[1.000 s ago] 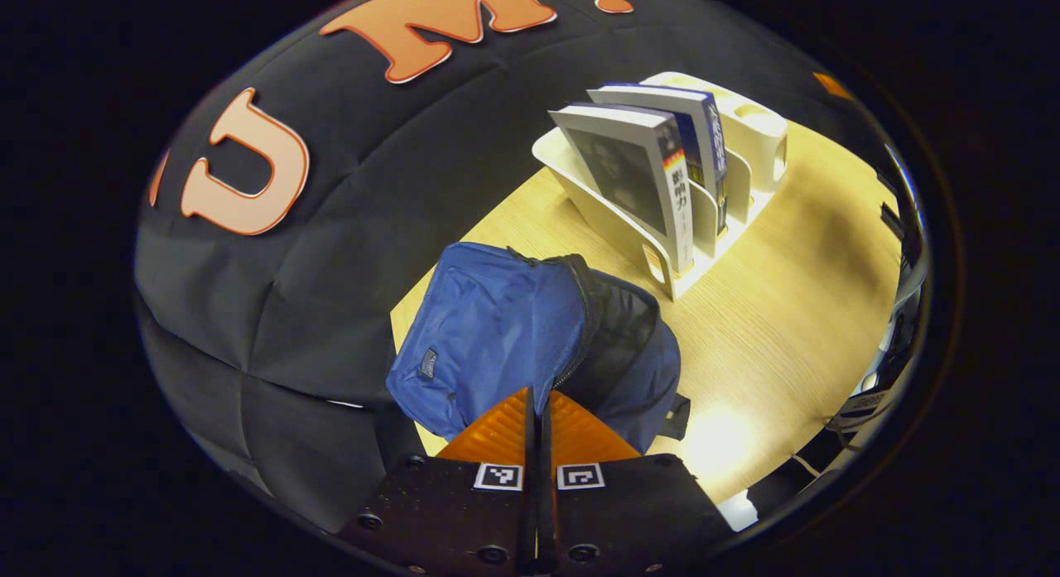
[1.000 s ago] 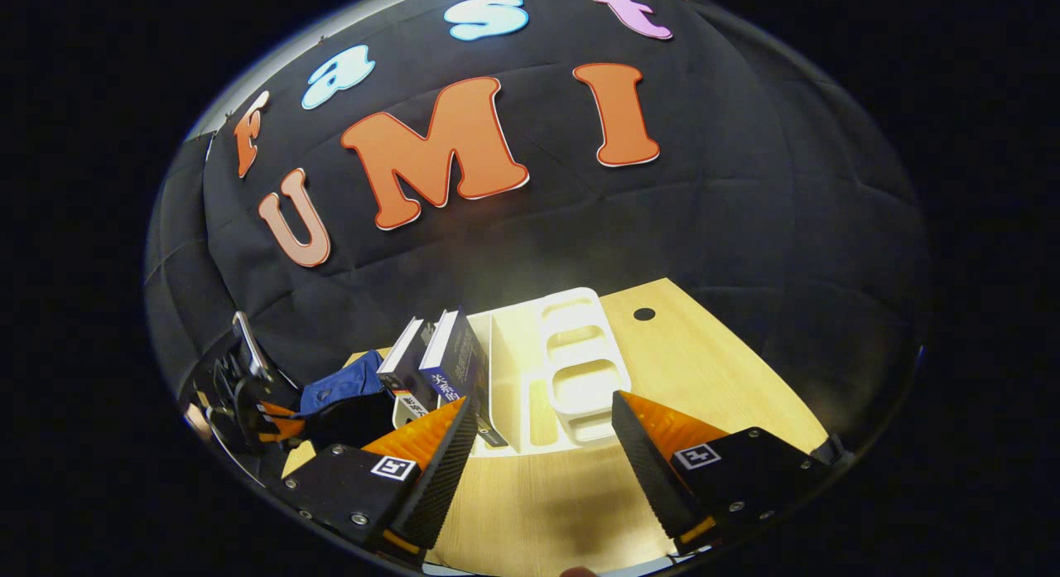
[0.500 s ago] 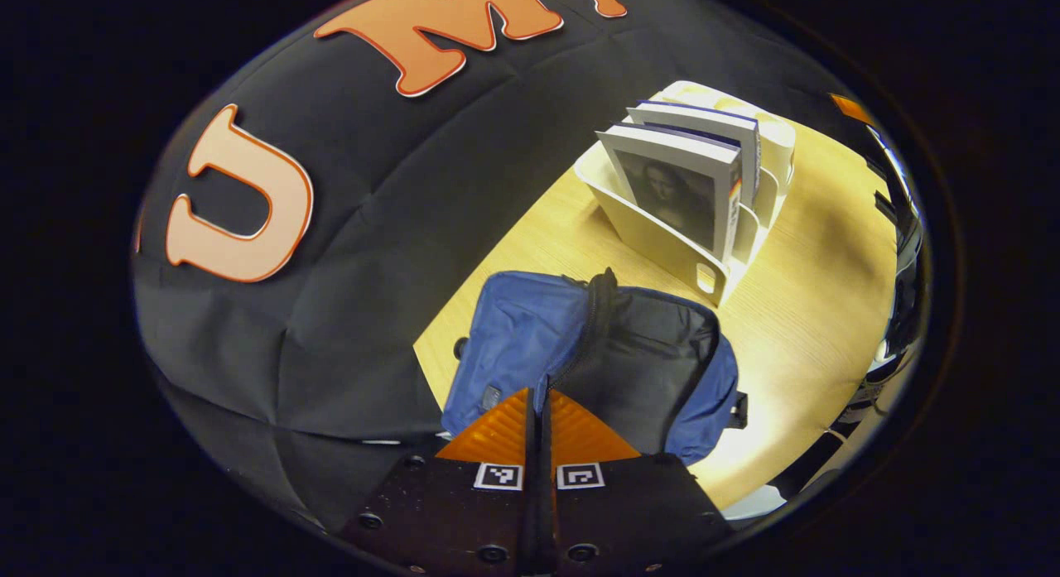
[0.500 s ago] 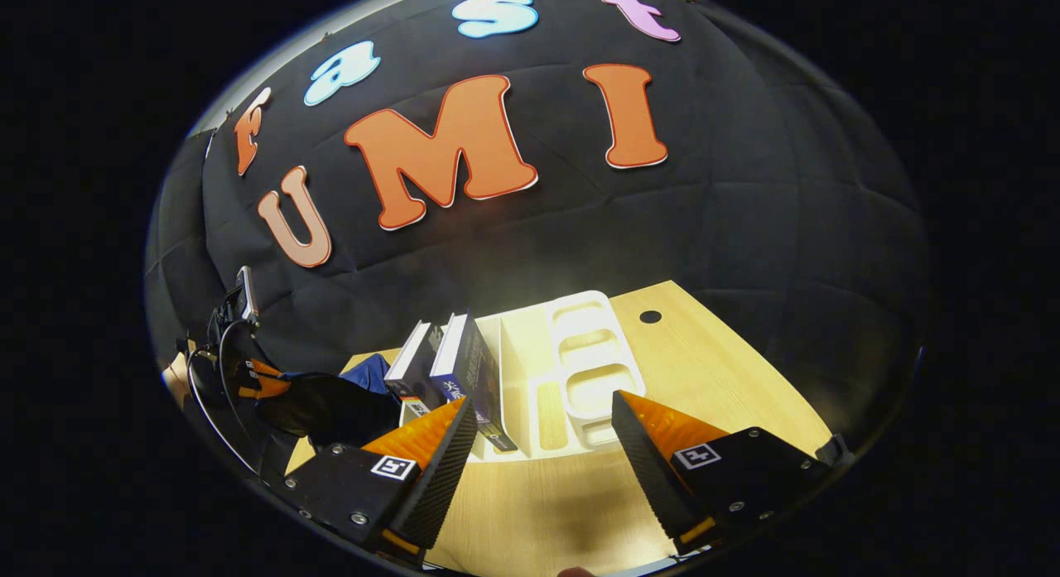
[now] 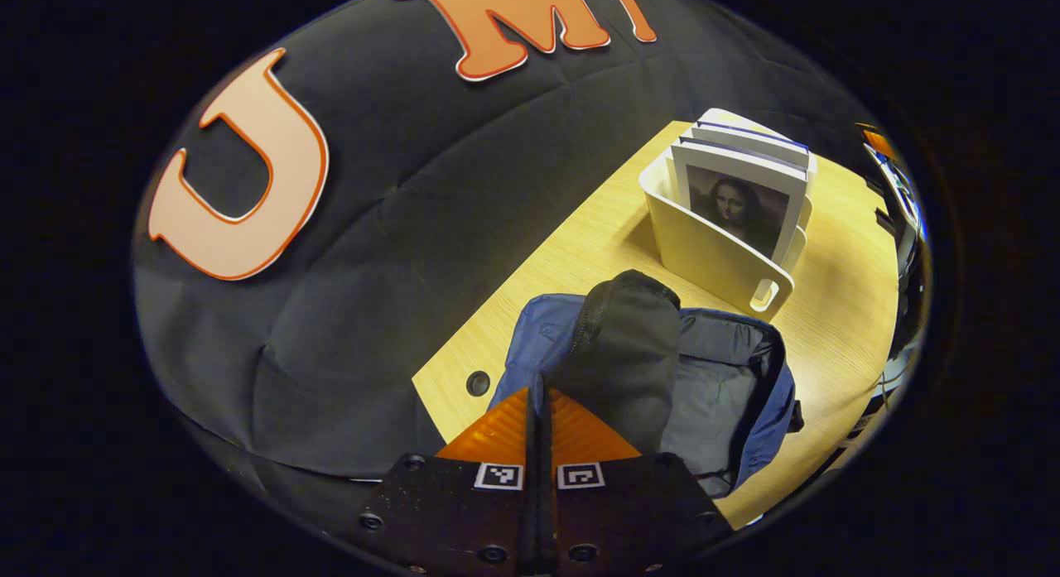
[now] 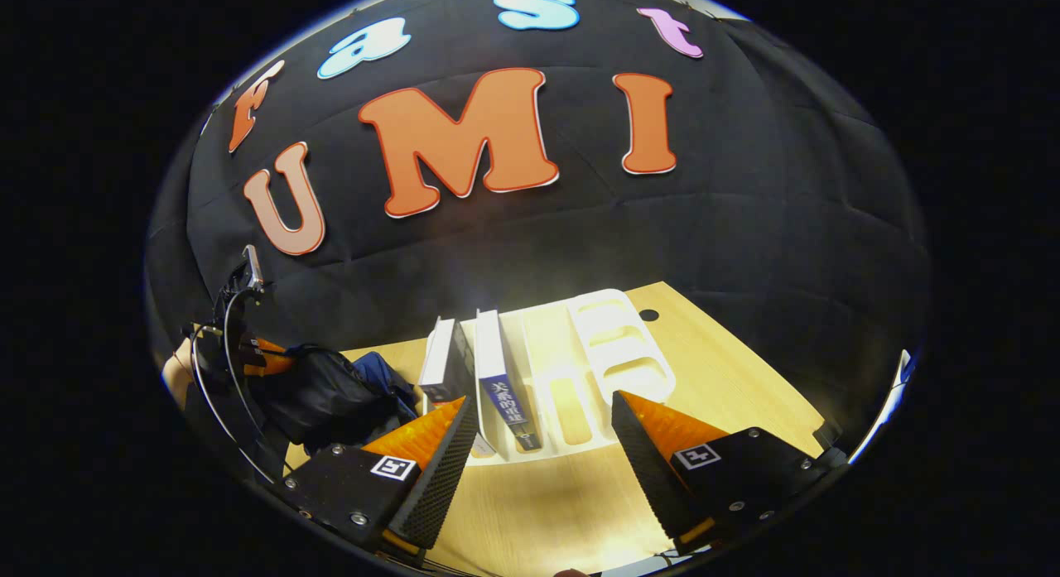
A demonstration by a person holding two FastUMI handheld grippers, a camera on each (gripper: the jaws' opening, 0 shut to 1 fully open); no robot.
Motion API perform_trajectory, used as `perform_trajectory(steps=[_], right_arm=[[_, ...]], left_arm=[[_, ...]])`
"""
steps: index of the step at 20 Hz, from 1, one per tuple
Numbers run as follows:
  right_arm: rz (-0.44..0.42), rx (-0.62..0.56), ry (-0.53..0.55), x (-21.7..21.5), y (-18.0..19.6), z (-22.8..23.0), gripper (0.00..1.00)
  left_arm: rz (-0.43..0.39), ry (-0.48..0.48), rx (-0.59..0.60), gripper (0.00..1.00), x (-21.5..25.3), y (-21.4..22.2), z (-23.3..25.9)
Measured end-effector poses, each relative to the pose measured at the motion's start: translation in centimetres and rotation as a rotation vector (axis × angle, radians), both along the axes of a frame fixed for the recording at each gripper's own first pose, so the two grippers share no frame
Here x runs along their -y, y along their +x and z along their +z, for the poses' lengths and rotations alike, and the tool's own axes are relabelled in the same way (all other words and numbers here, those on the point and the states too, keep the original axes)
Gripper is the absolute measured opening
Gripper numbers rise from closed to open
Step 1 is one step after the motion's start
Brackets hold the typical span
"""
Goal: Open the schoolbag, grab two books from the bookshelf and put them into the schoolbag.
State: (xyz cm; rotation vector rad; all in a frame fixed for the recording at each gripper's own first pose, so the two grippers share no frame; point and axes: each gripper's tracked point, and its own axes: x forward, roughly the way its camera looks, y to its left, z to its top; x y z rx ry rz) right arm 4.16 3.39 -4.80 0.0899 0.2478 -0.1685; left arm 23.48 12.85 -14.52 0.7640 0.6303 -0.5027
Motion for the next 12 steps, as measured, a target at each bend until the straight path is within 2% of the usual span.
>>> perform_trajectory(steps=[6,9,12], right_arm=[[0.06,-0.079,-0.153,-4.6,5.1,4.6,0.97],[0.141,-0.202,-0.139,-8.0,8.4,4.4,0.97],[0.207,-0.372,-0.096,-10.8,11.9,1.8,0.97]], left_arm=[[-0.014,-0.112,-0.036,0.01,-0.9,0.5,-2.2],[-0.012,-0.158,-0.049,0.01,-1.3,0.5,-2.5],[-0.019,-0.192,-0.07,0.01,-1.7,0.4,-3.1]])
